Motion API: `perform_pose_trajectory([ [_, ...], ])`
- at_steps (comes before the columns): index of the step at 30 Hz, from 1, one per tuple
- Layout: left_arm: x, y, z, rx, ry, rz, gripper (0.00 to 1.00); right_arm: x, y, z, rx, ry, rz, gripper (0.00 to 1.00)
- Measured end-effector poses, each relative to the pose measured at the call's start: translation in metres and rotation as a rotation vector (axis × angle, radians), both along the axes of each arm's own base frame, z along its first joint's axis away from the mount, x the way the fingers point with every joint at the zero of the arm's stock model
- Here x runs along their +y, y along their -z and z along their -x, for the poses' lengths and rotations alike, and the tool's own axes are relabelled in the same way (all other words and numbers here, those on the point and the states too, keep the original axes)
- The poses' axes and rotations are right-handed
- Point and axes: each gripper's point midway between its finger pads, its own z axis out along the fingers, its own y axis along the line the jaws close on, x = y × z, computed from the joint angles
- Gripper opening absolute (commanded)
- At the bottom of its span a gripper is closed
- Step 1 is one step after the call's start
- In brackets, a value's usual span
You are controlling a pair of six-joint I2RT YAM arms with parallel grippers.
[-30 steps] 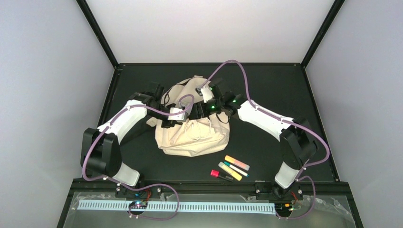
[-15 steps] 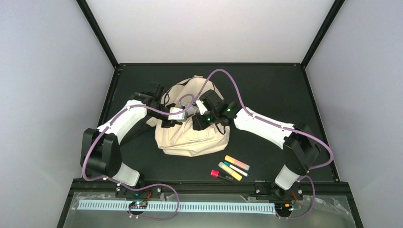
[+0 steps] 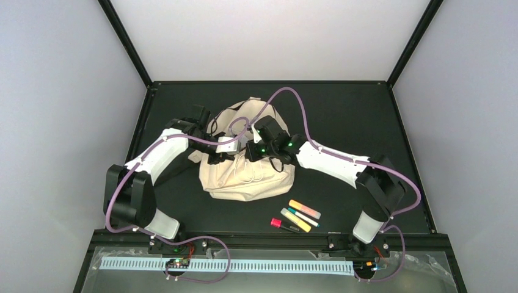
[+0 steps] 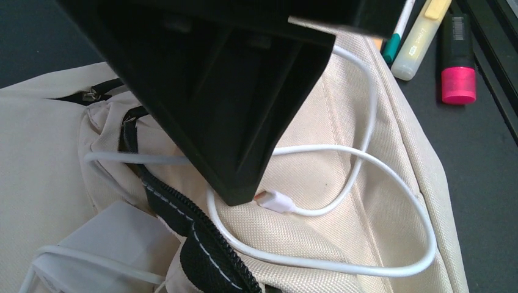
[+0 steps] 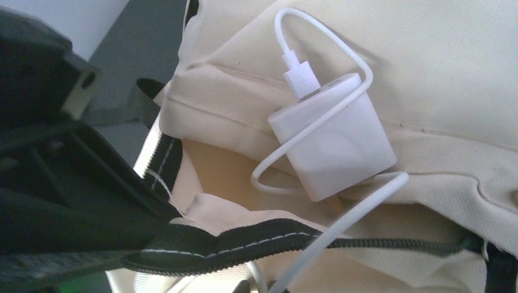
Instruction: Pack the student bag
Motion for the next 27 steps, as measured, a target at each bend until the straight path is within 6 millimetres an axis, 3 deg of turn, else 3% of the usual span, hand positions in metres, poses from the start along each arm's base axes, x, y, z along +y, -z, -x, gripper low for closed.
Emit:
perform_pose_trajectory([
  [4, 0.001, 0.0, -0.001, 0.003, -0.007, 0.0, 0.02, 0.0, 0.007, -0.002, 0.039, 0.015, -0.011, 0.01],
  [8, 0.004, 0.0, -0.003, 0.001, -0.016, 0.0, 0.01, -0.004, -0.004, -0.002, 0.053, -0.013, -0.055, 0.01],
  [12, 0.006, 0.001, -0.006, -0.008, -0.027, 0.002, 0.02, -0.014, -0.044, -0.006, 0.043, -0.062, -0.181, 0.01],
  [15, 0.006, 0.002, -0.006, -0.008, -0.026, 0.006, 0.02, -0.021, -0.078, -0.027, 0.012, -0.062, -0.297, 0.01],
  [19, 0.005, 0.001, -0.006, -0.01, -0.024, 0.014, 0.02, -0.003, -0.097, -0.06, 0.003, -0.093, -0.377, 0.01],
  [23, 0.005, 0.0, -0.005, -0.01, -0.023, 0.017, 0.02, 0.018, -0.092, -0.082, 0.013, -0.097, -0.418, 0.01],
  [27, 0.005, 0.0, -0.004, -0.011, -0.018, 0.021, 0.02, 0.016, -0.077, -0.104, 0.027, -0.029, -0.432, 0.01],
])
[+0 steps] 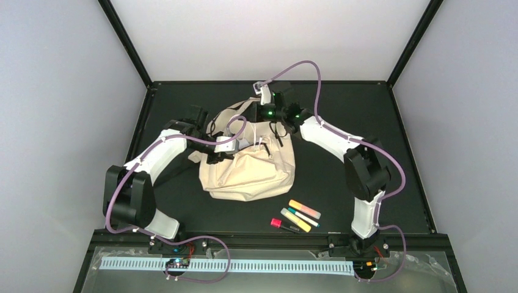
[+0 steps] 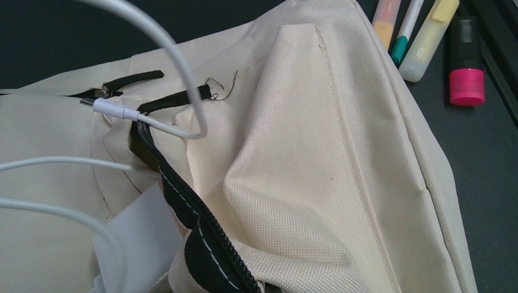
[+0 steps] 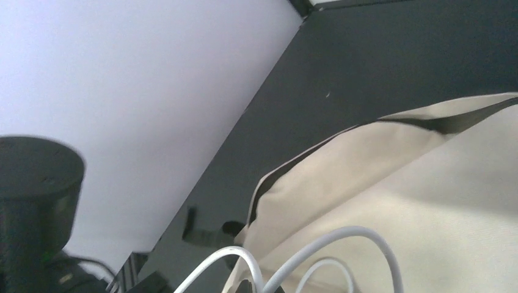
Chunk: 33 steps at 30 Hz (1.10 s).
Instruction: Pack the student bag
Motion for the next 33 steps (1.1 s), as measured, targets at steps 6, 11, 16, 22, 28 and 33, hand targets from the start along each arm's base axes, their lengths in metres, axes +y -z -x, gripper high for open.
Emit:
perform_pose_trajectory([
  [6, -0.001, -0.001, 0.002, -0.013, 0.02, 0.009, 0.02, -0.002, 0.009, -0.027, 0.007, 0.092, -0.031, 0.01],
  [11, -0.002, -0.002, 0.002, -0.023, 0.033, 0.016, 0.02, 0.009, -0.001, -0.053, -0.004, 0.141, -0.081, 0.01],
  [16, -0.002, -0.002, 0.002, -0.024, 0.034, 0.016, 0.02, 0.01, -0.02, -0.06, -0.013, 0.168, -0.126, 0.01],
  [22, -0.002, -0.002, 0.002, -0.026, 0.033, 0.016, 0.02, 0.004, -0.04, -0.057, -0.031, 0.195, -0.154, 0.01],
  [28, -0.002, -0.002, 0.001, -0.017, 0.02, 0.017, 0.01, 0.004, -0.041, -0.052, -0.008, 0.192, -0.17, 0.01],
  [33, -0.002, -0.003, 0.0, -0.011, 0.015, 0.017, 0.02, 0.006, 0.008, -0.028, 0.077, 0.106, -0.035, 0.01],
])
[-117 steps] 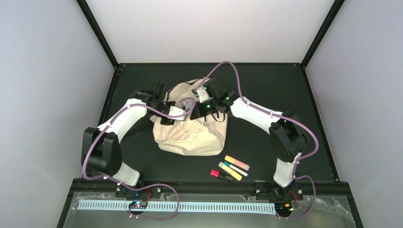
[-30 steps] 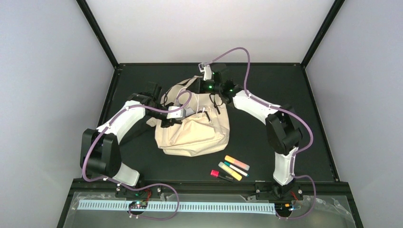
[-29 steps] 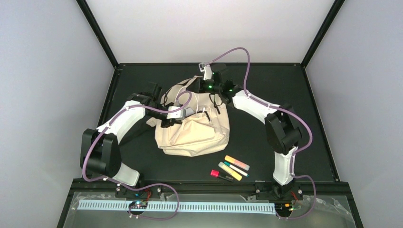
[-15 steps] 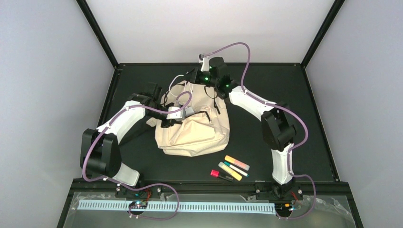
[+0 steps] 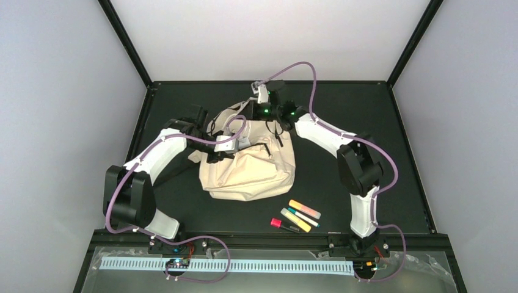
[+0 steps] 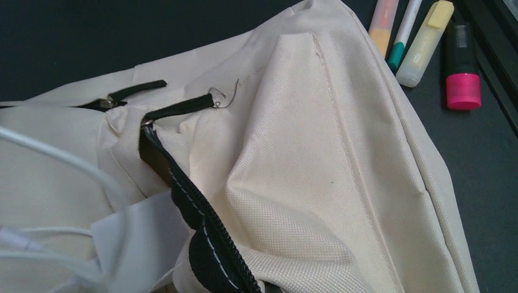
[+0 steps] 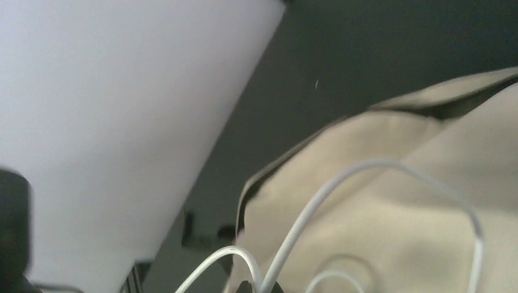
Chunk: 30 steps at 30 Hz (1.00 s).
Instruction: Pack the student bag
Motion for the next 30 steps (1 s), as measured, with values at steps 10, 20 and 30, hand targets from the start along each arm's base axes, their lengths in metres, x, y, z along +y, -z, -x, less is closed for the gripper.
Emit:
perform_pose_trajectory([
  [10, -0.002, -0.016, -0.003, 0.009, 0.01, 0.003, 0.02, 0.005, 0.066, 0.059, 0.061, -0.366, 0.342, 0.01],
  [20, 0.0, -0.011, 0.005, 0.024, 0.014, 0.001, 0.02, -0.006, 0.111, 0.134, 0.009, -0.745, 0.527, 0.08],
  [30, 0.004, -0.005, 0.014, 0.014, 0.017, -0.018, 0.02, -0.011, 0.113, 0.14, -0.027, -0.782, 0.557, 0.65],
])
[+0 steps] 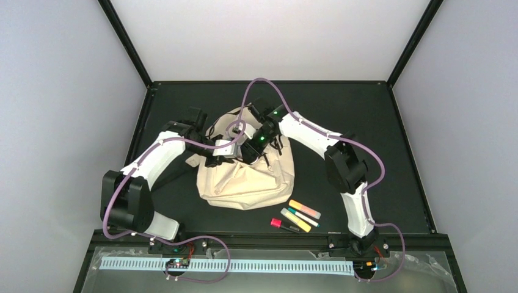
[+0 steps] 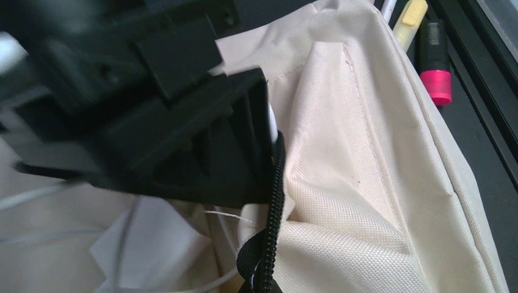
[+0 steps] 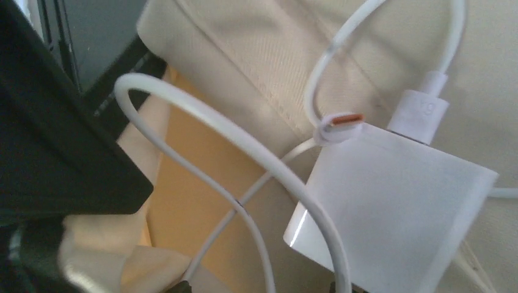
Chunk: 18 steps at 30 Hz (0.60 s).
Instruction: Pack the student bag
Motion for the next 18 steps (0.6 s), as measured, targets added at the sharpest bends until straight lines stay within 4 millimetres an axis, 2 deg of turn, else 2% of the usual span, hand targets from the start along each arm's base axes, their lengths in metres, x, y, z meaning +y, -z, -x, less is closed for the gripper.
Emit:
perform_pose_trajectory([
  [3, 0.001, 0.006, 0.004, -0.002, 0.006, -0.005, 0.02, -0.004, -0.015, -0.009, -0.035, 0.045, -0.008, 0.77],
  [6, 0.003, 0.013, 0.007, -0.005, 0.011, -0.013, 0.02, -0.01, -0.057, -0.019, -0.094, 0.097, -0.072, 0.85],
  [9, 0.004, 0.018, 0.008, -0.006, 0.014, -0.018, 0.01, -0.019, -0.108, -0.031, -0.177, 0.148, -0.142, 0.86],
  [12, 0.004, 0.018, 0.008, -0.016, 0.016, -0.018, 0.02, -0.029, -0.145, -0.05, -0.281, 0.217, -0.148, 0.88],
  [15, 0.004, 0.016, 0.008, -0.027, 0.019, -0.017, 0.01, -0.038, -0.15, -0.063, -0.337, 0.283, -0.099, 0.88],
  [18, 0.004, 0.016, 0.008, -0.029, 0.02, -0.017, 0.02, -0.034, -0.136, -0.071, -0.311, 0.302, -0.073, 0.86],
])
